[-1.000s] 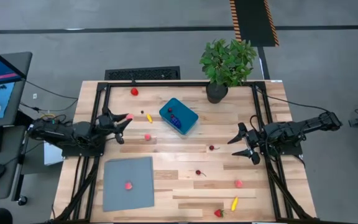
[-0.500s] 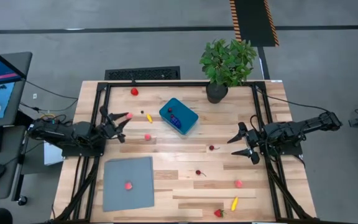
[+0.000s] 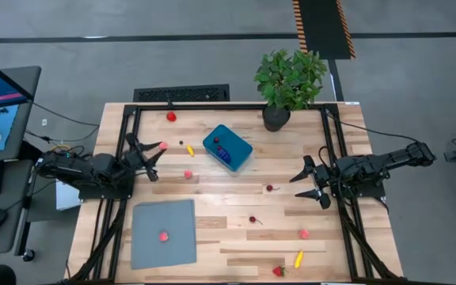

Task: Pick and placing Produce into tupperware
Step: Put the apricot into the container

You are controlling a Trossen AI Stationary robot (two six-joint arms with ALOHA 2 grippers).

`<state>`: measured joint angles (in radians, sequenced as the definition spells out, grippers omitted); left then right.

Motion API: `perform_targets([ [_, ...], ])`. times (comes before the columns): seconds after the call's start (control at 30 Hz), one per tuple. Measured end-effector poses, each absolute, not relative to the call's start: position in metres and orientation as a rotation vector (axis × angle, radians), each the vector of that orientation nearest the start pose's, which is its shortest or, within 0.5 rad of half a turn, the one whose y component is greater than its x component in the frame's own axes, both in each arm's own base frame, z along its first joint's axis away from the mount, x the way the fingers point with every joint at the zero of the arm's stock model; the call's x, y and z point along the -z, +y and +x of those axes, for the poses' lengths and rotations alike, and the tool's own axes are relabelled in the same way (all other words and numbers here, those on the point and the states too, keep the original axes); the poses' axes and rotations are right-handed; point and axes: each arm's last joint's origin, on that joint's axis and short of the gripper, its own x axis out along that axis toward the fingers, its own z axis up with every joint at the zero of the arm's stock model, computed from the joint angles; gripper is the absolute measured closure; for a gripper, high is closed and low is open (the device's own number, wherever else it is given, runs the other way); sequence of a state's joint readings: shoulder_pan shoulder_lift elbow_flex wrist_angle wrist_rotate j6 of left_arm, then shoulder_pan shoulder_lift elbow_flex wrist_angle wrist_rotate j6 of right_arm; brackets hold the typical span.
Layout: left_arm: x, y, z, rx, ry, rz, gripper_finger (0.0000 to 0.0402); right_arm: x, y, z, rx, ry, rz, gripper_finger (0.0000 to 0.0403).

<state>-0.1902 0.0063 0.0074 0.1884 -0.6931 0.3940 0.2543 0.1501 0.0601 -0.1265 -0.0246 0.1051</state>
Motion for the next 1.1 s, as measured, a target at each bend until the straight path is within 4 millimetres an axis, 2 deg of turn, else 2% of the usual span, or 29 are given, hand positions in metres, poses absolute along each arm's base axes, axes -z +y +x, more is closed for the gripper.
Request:
perform_targets([
  [0.37, -0.188, 0.0, 0.091, -0.387, -0.315, -0.478, 0.0303, -0.16, 0.027, 0.099, -0.266, 0.23, 0.079, 0.0122],
  [0.43, -0.191, 0.0, 0.09, -0.368, -0.366, -0.568, 0.0303, -0.16, 0.027, 0.099, -0.266, 0.23, 0.079, 0.0122],
  [0.7, -0.203, 0.001, 0.086, -0.334, -0.482, -0.565, 0.0303, -0.16, 0.026, 0.099, -0.264, 0.227, 0.076, 0.0122],
  [1.1, -0.188, 0.01, 0.099, -0.444, -0.298, -0.393, 0.0303, -0.161, 0.026, 0.1, -0.241, 0.215, 0.024, 0.0122],
])
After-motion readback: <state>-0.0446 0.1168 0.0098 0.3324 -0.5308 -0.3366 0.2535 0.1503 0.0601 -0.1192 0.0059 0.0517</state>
